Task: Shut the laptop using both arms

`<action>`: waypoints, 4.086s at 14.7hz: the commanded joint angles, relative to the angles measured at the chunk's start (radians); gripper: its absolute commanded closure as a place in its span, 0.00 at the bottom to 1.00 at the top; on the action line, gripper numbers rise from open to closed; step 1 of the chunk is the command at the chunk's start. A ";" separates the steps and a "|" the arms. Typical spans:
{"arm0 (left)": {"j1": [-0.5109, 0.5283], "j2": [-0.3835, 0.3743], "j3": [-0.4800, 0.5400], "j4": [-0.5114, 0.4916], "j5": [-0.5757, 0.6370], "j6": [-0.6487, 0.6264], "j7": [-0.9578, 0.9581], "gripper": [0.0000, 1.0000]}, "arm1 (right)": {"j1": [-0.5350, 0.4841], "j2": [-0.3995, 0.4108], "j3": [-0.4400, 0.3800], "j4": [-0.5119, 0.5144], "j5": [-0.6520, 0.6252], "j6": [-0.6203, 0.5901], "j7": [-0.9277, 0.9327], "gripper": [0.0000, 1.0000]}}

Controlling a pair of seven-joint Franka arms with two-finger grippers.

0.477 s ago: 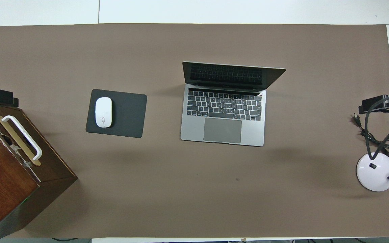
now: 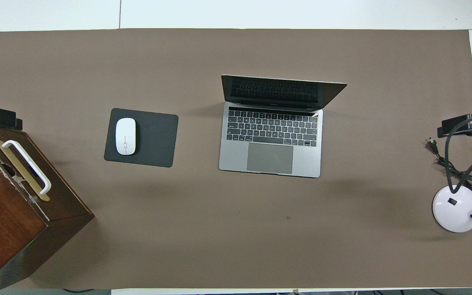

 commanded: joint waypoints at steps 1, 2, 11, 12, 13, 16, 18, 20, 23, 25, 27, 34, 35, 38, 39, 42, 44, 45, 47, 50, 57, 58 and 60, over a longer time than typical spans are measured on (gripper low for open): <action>-0.009 -0.016 0.000 -0.014 0.002 -0.006 -0.005 0.00 | -0.018 -0.006 0.010 0.001 -0.014 0.013 -0.029 0.00; -0.010 -0.016 0.001 -0.015 0.002 -0.005 -0.013 0.00 | -0.018 -0.006 0.010 0.001 -0.014 0.013 -0.029 0.00; -0.007 -0.016 0.000 -0.015 0.002 -0.004 -0.016 0.00 | -0.024 -0.006 0.010 0.004 -0.014 0.033 -0.027 0.00; -0.009 -0.016 0.000 -0.017 0.002 -0.005 -0.016 0.00 | -0.024 -0.006 0.010 0.004 -0.014 0.034 -0.027 0.00; -0.007 -0.016 0.000 -0.017 0.002 -0.003 -0.014 0.00 | -0.024 -0.006 0.010 0.002 -0.014 0.034 -0.027 0.00; -0.007 -0.016 0.000 -0.015 0.002 0.000 -0.011 0.25 | -0.026 -0.007 0.010 -0.004 -0.014 0.048 -0.029 0.00; -0.007 -0.016 0.000 -0.017 0.002 0.002 -0.013 0.70 | -0.033 -0.006 0.010 -0.003 -0.014 0.049 -0.029 0.00; -0.010 -0.016 -0.002 -0.017 0.002 0.003 -0.045 1.00 | -0.036 -0.006 0.011 -0.003 -0.014 0.078 -0.030 0.00; -0.024 -0.016 -0.003 -0.021 0.002 0.003 -0.076 1.00 | -0.043 0.011 0.010 -0.001 -0.014 0.169 -0.030 0.27; -0.024 -0.017 -0.003 -0.022 0.002 0.003 -0.074 1.00 | -0.053 0.031 0.011 0.001 -0.016 0.230 -0.047 0.95; -0.026 -0.025 -0.005 -0.040 0.002 0.009 -0.082 1.00 | -0.053 0.076 0.010 0.001 -0.066 0.324 -0.069 1.00; -0.105 -0.137 -0.020 -0.300 -0.091 0.253 -0.083 1.00 | -0.036 0.358 0.022 0.298 -0.108 0.401 -0.087 1.00; -0.121 -0.144 -0.017 -0.316 -0.111 0.259 -0.084 1.00 | -0.026 0.407 0.025 0.373 -0.106 0.363 -0.081 1.00; -0.182 -0.199 -0.020 -0.444 -0.168 0.394 -0.083 1.00 | 0.066 0.520 0.024 0.581 -0.109 0.277 0.017 1.00; -0.220 -0.230 -0.020 -0.506 -0.169 0.452 -0.084 1.00 | 0.107 0.539 0.024 0.608 -0.114 0.277 0.057 1.00; -0.298 -0.290 -0.020 -0.652 -0.194 0.621 -0.085 1.00 | 0.229 0.599 0.010 0.692 -0.119 0.273 0.153 1.00; -0.349 -0.302 -0.020 -0.701 -0.196 0.695 -0.085 1.00 | 0.296 0.596 0.008 0.694 -0.169 0.258 0.245 1.00; -0.380 -0.302 -0.020 -0.728 -0.196 0.747 -0.084 1.00 | 0.339 0.594 0.008 0.694 -0.216 0.231 0.306 1.00; -0.456 -0.298 -0.020 -0.802 -0.202 0.901 -0.087 1.00 | 0.394 0.590 0.008 0.691 -0.264 0.218 0.405 1.00; -0.565 -0.243 -0.017 -0.874 -0.260 1.127 -0.087 1.00 | 0.454 0.584 0.008 0.682 -0.287 0.217 0.506 1.00; -0.707 -0.039 -0.020 -0.881 -0.308 1.462 -0.088 1.00 | 0.548 0.588 0.016 0.653 -0.356 0.227 0.714 1.00; -0.714 -0.019 -0.020 -0.881 -0.308 1.494 -0.088 1.00 | 0.557 0.588 0.016 0.646 -0.358 0.230 0.718 1.00; -0.714 -0.010 -0.020 -0.881 -0.308 1.516 -0.088 1.00 | 0.562 0.588 0.017 0.634 -0.358 0.258 0.718 1.00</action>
